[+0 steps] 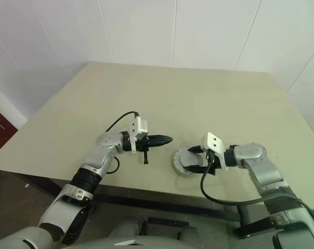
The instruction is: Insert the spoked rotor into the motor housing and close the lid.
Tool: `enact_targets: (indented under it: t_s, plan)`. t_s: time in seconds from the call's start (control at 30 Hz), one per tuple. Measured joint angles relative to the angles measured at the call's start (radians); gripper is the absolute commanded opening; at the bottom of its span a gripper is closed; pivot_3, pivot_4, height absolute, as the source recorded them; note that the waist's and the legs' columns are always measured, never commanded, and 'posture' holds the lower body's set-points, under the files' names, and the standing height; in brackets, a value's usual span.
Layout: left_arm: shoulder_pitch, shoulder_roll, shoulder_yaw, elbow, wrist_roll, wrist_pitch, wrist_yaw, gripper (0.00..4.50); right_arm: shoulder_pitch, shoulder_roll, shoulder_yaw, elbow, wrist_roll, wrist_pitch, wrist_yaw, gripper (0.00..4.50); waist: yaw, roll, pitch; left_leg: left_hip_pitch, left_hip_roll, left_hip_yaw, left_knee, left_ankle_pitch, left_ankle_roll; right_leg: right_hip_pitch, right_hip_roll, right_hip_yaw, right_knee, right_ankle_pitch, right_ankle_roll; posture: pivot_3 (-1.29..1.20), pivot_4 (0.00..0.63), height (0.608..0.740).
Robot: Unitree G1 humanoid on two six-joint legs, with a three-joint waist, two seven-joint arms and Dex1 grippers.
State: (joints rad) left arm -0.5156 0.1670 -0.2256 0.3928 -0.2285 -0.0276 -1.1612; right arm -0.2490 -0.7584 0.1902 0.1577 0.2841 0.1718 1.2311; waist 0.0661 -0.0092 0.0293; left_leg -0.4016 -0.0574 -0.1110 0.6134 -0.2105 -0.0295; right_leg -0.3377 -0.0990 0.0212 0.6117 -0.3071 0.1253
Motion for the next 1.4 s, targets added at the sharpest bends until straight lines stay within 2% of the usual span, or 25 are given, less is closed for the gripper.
enact_targets:
  t_s: [0.37,0.6,1.03,1.1,1.17,1.4]
  plan:
    - [-0.089,-0.11,-0.136,0.207,0.08,-0.068,-0.074,0.0,-0.003,-0.001,0.003,0.005,0.0,-0.002,0.0,3.22,-0.001,-0.001,0.0,0.0,0.0,0.0,0.0,0.0,0.0,0.0,0.0,0.0,-0.001,-0.002,0.004,0.0,0.0,0.74]
    - [-0.147,-0.125,-0.165,0.327,0.173,-0.124,-0.034,0.0,0.0,-0.005,0.002,0.003,0.001,0.004,-0.004,3.22,0.0,-0.002,0.0,-0.001,-0.001,0.0,0.0,0.0,0.0,0.001,-0.001,-0.001,-0.002,-0.003,0.004,0.0,0.0,0.74]
    - [-0.157,-0.135,-0.161,0.332,0.195,-0.099,0.008,0.0,-0.006,-0.015,-0.003,-0.022,0.008,0.091,0.001,3.22,0.003,-0.003,-0.002,-0.002,-0.003,-0.001,0.0,0.0,0.0,0.002,-0.004,-0.004,-0.002,-0.003,0.005,0.0,0.0,0.74]
    - [-0.157,-0.135,-0.16,0.328,0.195,-0.091,0.008,0.0,-0.014,-0.015,-0.004,-0.023,0.017,0.122,0.002,3.97,0.003,-0.003,-0.002,-0.003,-0.003,-0.001,0.0,0.0,0.0,0.002,-0.004,-0.005,-0.002,-0.003,0.005,0.0,0.0,0.74]
    - [-0.156,-0.134,-0.159,0.32,0.195,-0.086,0.008,0.0,-0.019,-0.022,-0.021,-0.024,0.026,0.174,0.002,4.49,0.002,-0.003,-0.002,-0.003,-0.003,-0.002,0.0,0.0,0.0,0.001,-0.004,-0.005,-0.002,-0.003,0.005,0.0,0.0,0.74]
    - [-0.154,-0.128,-0.153,0.303,0.195,-0.085,0.002,0.0,-0.025,-0.037,-0.055,-0.023,0.063,0.275,0.006,4.49,-0.002,-0.003,-0.002,-0.003,-0.001,-0.002,-0.001,0.0,0.0,-0.001,-0.003,-0.005,-0.002,-0.003,0.005,0.0,0.0,0.74]
